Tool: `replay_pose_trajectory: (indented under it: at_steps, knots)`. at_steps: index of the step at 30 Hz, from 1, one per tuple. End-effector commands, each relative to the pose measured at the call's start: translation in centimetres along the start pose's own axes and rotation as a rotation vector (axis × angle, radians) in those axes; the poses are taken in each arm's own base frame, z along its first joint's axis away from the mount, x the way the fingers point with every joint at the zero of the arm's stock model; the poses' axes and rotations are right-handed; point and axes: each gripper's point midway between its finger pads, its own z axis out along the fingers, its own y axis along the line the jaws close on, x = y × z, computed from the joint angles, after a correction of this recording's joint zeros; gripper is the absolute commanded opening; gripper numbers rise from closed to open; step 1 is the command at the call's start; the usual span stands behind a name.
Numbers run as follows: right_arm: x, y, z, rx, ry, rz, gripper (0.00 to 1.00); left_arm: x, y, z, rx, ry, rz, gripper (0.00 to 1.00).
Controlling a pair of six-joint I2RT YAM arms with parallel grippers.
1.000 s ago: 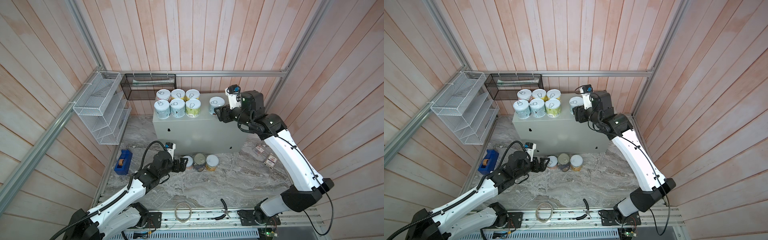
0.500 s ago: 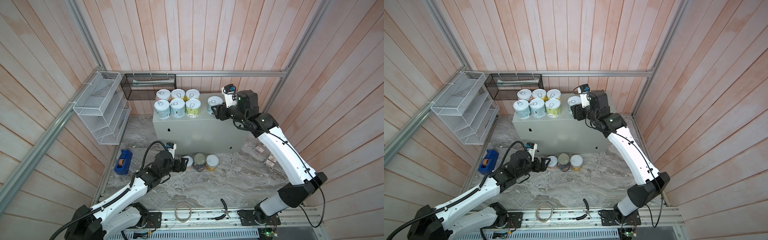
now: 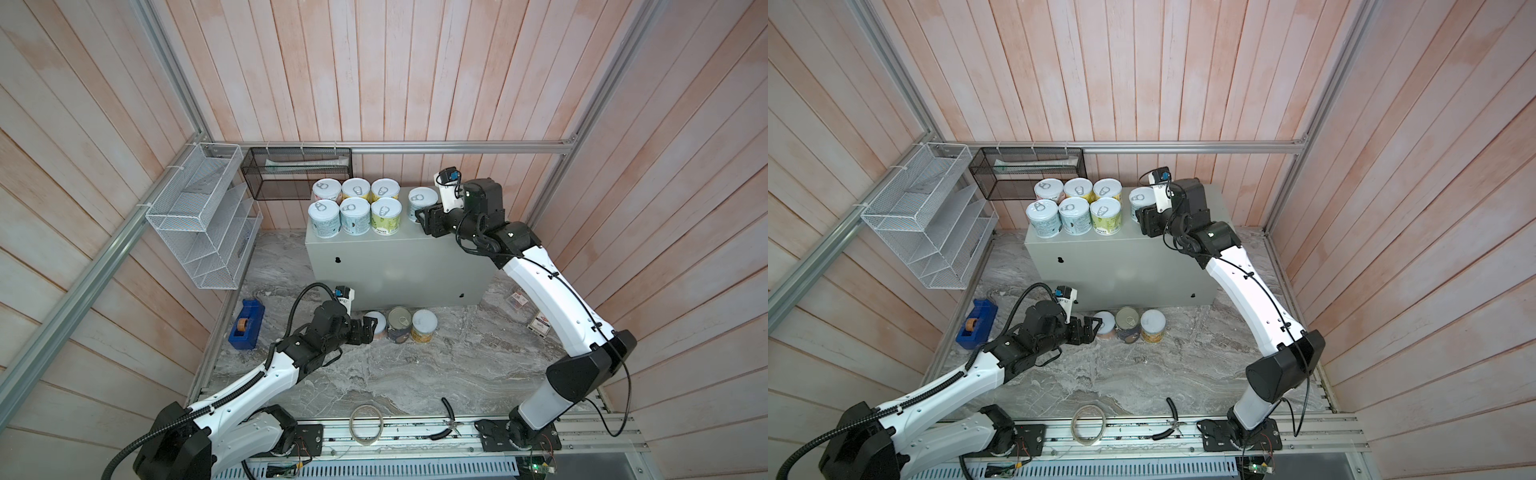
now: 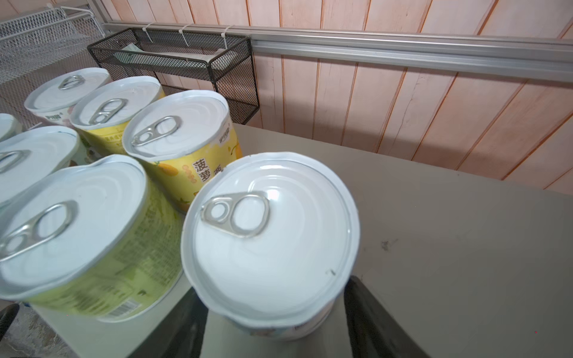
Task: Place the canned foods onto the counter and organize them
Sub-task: 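Open the right gripper and draw it back from the placed can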
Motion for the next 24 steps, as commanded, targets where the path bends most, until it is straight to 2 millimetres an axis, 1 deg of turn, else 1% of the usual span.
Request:
replay_pose_trajectory:
  at_steps: [1, 7, 24]
  knots:
    - [-1.5, 0.2, 0.5, -0.02, -0.035, -0.003, 0.67, -1.1, -0.5, 0.0, 0.02, -0.035, -0.004, 0.95]
    - [-1.7, 0.4, 1.6, -0.031, -0.026, 0.009, 0.68, -0.9, -0.4, 0.0, 0.024, -0.037, -0.007, 0.94]
    - [-2.0, 0.2, 3.0, -0.025, -0.017, 0.008, 0.68, -0.4, -0.2, -0.1, 0.02, -0.032, -0.009, 0.94]
